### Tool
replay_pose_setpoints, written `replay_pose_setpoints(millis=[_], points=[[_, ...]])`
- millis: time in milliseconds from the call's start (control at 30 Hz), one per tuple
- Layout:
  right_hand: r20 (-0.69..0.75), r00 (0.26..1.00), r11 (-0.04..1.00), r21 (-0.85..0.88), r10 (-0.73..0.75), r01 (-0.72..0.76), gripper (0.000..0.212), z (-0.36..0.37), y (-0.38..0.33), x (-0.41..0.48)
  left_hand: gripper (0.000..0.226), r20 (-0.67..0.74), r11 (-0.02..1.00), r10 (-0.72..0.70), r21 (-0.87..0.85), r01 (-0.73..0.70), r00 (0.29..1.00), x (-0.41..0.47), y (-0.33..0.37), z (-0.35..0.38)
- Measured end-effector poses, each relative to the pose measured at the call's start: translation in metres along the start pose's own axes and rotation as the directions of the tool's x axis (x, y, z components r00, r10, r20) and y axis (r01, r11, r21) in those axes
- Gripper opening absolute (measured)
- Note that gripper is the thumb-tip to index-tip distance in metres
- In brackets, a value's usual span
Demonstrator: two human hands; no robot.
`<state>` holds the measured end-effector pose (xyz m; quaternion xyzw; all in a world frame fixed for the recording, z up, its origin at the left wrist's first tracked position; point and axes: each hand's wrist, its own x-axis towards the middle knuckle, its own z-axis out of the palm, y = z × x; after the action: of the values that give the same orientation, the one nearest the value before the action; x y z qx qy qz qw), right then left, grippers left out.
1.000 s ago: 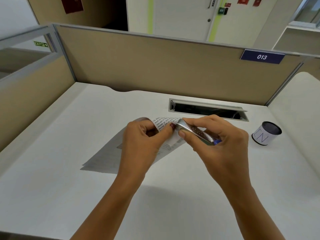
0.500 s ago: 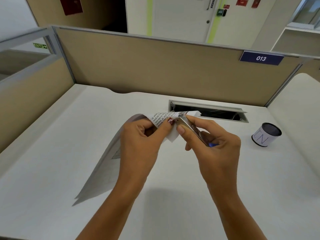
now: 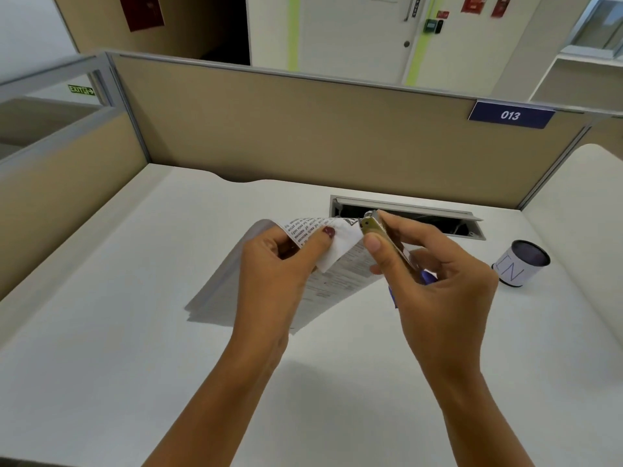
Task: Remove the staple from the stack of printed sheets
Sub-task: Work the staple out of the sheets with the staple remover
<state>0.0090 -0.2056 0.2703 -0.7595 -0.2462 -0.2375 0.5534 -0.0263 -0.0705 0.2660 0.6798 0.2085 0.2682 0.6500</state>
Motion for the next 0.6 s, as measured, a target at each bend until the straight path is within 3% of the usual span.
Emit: replay_pose_setpoints(millis=[200,300,600], points=[[0.025,0.959,0.918,-0.283,-0.282,0.277,0.027,-0.006,-0.009,0.001,0.017,0.006,0.997,0.022,0.068,-0.023,1.000,0.002,0.002,0.000],[0.013,0.934,0.875,-0.347,-0.356,0.338,0.026,-0.008,-0.011,-0.001,0.016,0.015,0.996,0.057,0.061,-0.058,0.998,0.000,0.004,0.000],[0.105,0.956,0.934,-0.210,-0.273,0.290,0.024,-0.005,-0.012,0.003,0.019,-0.001,0.994,0.104,0.031,-0.104,0.995,-0.005,0.007,-0.003]])
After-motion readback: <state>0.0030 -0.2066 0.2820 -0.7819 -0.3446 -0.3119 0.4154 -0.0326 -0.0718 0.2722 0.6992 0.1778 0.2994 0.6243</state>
